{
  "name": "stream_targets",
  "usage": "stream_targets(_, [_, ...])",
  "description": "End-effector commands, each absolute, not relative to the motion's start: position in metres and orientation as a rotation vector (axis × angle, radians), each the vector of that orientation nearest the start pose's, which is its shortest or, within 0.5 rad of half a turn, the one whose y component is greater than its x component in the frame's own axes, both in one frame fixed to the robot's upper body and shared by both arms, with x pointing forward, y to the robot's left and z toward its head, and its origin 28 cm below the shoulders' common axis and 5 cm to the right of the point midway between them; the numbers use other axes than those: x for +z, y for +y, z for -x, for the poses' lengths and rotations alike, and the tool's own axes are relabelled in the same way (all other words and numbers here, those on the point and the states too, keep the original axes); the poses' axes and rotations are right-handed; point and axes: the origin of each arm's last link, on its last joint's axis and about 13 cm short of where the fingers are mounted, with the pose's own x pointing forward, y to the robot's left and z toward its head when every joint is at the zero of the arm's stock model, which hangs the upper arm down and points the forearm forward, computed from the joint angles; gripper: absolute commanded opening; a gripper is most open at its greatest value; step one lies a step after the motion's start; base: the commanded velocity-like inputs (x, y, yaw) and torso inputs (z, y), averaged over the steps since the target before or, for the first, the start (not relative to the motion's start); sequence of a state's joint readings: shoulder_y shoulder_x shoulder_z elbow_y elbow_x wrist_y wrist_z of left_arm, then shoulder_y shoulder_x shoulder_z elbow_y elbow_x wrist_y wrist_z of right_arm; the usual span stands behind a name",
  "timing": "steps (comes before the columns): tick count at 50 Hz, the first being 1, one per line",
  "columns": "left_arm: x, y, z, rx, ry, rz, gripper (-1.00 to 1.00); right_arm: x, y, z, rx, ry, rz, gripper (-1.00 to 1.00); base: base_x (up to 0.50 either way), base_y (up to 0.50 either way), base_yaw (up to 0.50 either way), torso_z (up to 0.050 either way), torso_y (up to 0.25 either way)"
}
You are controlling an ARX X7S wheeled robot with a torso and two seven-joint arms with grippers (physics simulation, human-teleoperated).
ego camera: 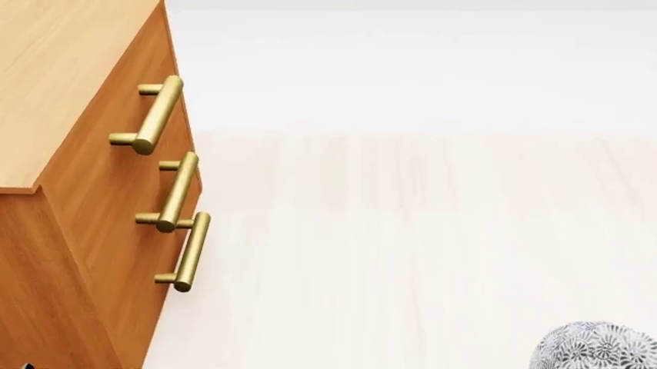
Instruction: Put the bowl on top of the cabinet.
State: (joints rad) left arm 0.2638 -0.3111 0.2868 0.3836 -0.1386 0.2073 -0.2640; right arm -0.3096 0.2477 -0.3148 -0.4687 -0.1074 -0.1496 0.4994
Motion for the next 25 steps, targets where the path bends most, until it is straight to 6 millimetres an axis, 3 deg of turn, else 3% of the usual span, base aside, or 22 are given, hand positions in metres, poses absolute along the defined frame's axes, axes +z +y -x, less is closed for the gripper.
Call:
stream_targets(1, [0.053, 0.201, -0.143, -0.116, -0.256, 0.007, 1.0, 0.062, -0.076, -0.132, -0.136, -0.324, 0.108, 1.0, 0.0, 0.0, 0.0, 0.0, 0.0])
stream_targets(14, [0.053, 0.201, -0.144, -0.114, -0.252, 0.007, 1.0, 0.063, -0.077, -0.134, -0.19, -0.306, 0.119, 1.0, 0.0, 0.0, 0.0, 0.0, 0.0])
stream_targets(17, [0.052, 0.202, -0.147, -0.111, -0.245, 0.007, 1.0, 0.071, -0.082, -0.131, -0.276, -0.318, 0.046, 1.0, 0.0, 0.0, 0.0, 0.0, 0.0])
stream_targets(19, [0.051, 0.201, -0.148, -0.111, -0.242, 0.005, 1.0, 0.078, -0.086, -0.133, -0.48, -0.269, -0.055, 1.0, 0.0, 0.0, 0.0, 0.0, 0.0])
stream_targets(25, [0.05, 0.201, -0.15, -0.109, -0.235, 0.003, 1.0, 0.088, -0.095, -0.128, -0.558, -0.286, -0.148, 1.0, 0.0, 0.0, 0.0, 0.0, 0.0])
